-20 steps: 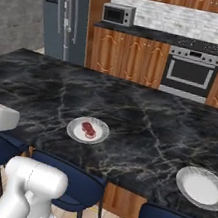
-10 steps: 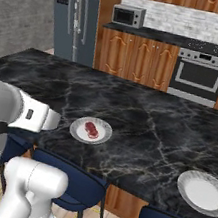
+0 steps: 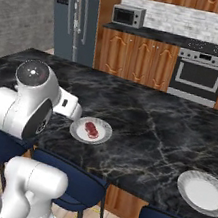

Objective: Transport the steak and garlic to the fridge. Place the steak on the rack containing meat and place the garlic on the rack containing the vegetable, ensuring meats and vegetables are on different racks.

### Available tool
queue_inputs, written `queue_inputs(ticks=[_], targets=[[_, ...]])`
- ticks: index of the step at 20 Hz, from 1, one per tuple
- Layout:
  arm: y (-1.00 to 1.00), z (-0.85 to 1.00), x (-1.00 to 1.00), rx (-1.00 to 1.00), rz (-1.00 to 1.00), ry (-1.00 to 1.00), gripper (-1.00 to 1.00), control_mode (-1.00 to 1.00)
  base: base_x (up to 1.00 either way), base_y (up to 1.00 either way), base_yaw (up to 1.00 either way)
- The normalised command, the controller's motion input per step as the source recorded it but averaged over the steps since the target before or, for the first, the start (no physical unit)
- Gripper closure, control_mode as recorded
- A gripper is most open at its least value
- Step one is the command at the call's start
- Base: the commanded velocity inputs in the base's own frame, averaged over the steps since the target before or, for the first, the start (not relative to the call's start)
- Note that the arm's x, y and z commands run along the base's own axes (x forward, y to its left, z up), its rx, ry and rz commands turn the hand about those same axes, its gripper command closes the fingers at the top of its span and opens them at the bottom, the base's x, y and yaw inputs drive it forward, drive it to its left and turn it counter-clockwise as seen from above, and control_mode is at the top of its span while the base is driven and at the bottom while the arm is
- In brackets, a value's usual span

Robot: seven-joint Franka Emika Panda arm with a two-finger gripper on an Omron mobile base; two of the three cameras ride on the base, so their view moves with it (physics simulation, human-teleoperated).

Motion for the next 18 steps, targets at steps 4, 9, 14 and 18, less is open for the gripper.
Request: queue_inputs(ticks=[4, 9, 14, 18], targets=[[-0.01, -0.37, 0.42, -0.05, 0.0, 0.16, -1.0, -1.0, 0.0, 0.0, 0.0], [0.02, -0.68, 0.83, -0.02, 0.03, 0.33, -1.0, -1.0, 0.0, 0.0, 0.0], [0.0, -0.63, 0.8, -0.06, 0.05, 0.35, -1.0, -1.0, 0.0, 0.0, 0.0], [0.0, -0.52, 0.8, -0.12, 0.03, 0.28, -1.0, -1.0, 0.0, 0.0, 0.0]])
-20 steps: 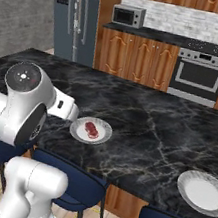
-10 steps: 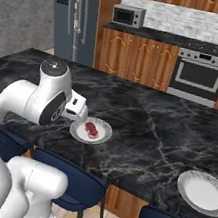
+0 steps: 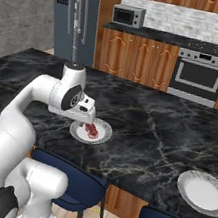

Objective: Transport the steak and garlic to the fridge. Place the steak on the rack containing meat and place the garlic on the rack containing the vegetable, ensuring meats and vegetables are on different racks.

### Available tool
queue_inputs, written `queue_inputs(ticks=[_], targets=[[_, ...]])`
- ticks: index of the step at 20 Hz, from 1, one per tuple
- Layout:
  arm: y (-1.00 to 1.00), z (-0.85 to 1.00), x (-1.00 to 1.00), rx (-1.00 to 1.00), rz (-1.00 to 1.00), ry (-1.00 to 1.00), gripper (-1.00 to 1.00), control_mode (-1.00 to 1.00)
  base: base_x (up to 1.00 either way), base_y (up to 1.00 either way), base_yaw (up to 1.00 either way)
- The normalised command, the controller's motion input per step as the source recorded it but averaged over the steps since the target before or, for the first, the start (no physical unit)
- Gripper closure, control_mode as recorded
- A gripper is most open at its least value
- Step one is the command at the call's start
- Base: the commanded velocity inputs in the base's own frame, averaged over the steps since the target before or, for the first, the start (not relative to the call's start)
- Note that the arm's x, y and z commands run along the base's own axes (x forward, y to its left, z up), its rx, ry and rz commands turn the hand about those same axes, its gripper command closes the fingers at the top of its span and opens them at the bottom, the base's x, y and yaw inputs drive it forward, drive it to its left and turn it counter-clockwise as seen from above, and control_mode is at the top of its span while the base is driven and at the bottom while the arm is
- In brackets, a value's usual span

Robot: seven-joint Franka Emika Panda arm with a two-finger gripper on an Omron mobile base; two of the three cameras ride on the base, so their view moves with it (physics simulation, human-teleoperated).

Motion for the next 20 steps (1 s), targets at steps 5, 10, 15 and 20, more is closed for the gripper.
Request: queue_inputs(ticks=[5, 10, 15, 20], targets=[[0.0, -0.33, 0.52, -0.11, 0.02, 0.15, -1.0, -1.0, 0.0, 0.0, 0.0], [0.0, -0.39, 0.03, -0.05, 0.07, 0.0, -1.0, -1.0, 0.0, 0.0, 0.0], [-0.04, -0.31, 0.0, 0.0, 0.07, -0.02, -1.0, -1.0, 0.0, 0.0, 0.0], [-0.2, -0.27, 0.02, 0.0, 0.11, -0.17, -1.0, -1.0, 0.0, 0.0, 0.0]])
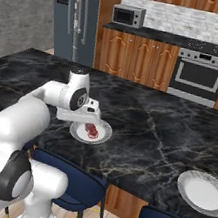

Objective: Transport the steak and garlic to the fridge. Place the steak on the rack containing meat and place the garlic on the rack containing the vegetable, ensuring meats and vegetables are on different racks.

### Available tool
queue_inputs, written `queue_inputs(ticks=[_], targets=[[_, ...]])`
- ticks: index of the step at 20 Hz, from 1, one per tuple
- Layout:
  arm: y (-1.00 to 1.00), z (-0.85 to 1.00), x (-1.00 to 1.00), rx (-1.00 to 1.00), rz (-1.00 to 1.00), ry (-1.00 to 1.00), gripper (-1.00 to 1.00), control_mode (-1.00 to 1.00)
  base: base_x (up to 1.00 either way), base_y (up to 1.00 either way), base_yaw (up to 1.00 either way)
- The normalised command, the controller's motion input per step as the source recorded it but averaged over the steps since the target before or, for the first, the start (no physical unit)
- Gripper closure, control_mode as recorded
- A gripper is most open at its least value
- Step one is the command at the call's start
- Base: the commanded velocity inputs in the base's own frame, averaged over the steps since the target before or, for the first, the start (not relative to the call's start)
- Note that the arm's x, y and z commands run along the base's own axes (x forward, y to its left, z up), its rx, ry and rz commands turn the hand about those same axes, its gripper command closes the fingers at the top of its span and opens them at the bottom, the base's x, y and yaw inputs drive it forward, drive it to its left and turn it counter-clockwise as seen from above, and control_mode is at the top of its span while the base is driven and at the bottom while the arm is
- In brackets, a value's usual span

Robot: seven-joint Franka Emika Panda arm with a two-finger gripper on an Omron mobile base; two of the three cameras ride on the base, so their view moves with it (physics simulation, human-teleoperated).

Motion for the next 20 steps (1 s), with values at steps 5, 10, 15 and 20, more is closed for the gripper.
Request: queue_inputs(ticks=[5, 10, 15, 20], targets=[[-0.1, -0.25, 0.24, 0.0, 0.1, -0.01, -1.0, -1.0, 0.0, 0.0, 0.0], [-0.02, -0.12, 0.49, 0.0, 0.07, 0.0, -1.0, -1.0, 0.0, 0.0, 0.0], [-0.08, -0.13, 0.39, 0.01, 0.11, 0.0, -1.0, -1.0, 0.0, 0.0, 0.0], [-0.03, -0.34, 0.34, 0.01, 0.12, 0.0, -1.0, -1.0, 0.0, 0.0, 0.0]])
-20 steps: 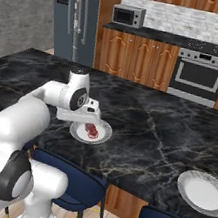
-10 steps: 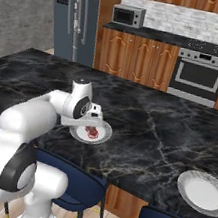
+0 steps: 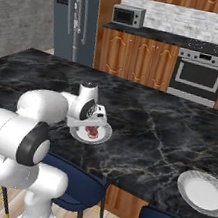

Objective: Transport the steak and garlic to the fridge. Place the steak on the rack containing meat and place the garlic on the rack containing the vegetable, ensuring meats and vegetables are on different racks.

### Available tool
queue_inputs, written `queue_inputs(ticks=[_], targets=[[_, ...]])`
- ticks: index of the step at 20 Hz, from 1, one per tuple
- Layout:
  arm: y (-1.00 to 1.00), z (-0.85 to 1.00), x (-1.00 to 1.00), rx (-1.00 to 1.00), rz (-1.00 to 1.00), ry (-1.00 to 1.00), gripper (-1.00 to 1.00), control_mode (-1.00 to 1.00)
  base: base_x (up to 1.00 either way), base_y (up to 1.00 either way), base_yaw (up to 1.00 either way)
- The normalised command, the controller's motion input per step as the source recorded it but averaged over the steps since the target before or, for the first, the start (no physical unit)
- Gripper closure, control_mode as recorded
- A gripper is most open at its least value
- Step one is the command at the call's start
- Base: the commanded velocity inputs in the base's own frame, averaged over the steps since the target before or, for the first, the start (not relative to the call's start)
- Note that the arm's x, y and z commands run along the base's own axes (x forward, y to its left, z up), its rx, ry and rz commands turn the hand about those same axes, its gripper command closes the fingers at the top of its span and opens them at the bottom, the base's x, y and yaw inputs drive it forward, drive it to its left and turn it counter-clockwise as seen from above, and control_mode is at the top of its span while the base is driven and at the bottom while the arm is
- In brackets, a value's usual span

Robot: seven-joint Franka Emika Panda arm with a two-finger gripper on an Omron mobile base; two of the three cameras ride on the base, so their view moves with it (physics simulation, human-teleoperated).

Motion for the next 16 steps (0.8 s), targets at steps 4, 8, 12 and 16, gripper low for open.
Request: queue_inputs(ticks=[4, 8, 12, 16], targets=[[0.0, -0.41, 0.37, 0.01, 0.08, 0.0, -1.0, -1.0, 0.0, 0.0, 0.0], [-0.05, -0.24, 0.38, 0.0, 0.06, 0.0, -1.0, -1.0, 0.0, 0.0, 0.0], [0.0, -0.22, 0.33, 0.0, 0.05, 0.0, -1.0, -1.0, 0.0, 0.0, 0.0], [0.0, -0.27, 0.28, 0.01, 0.01, 0.0, -1.0, -1.0, 0.0, 0.0, 0.0]])
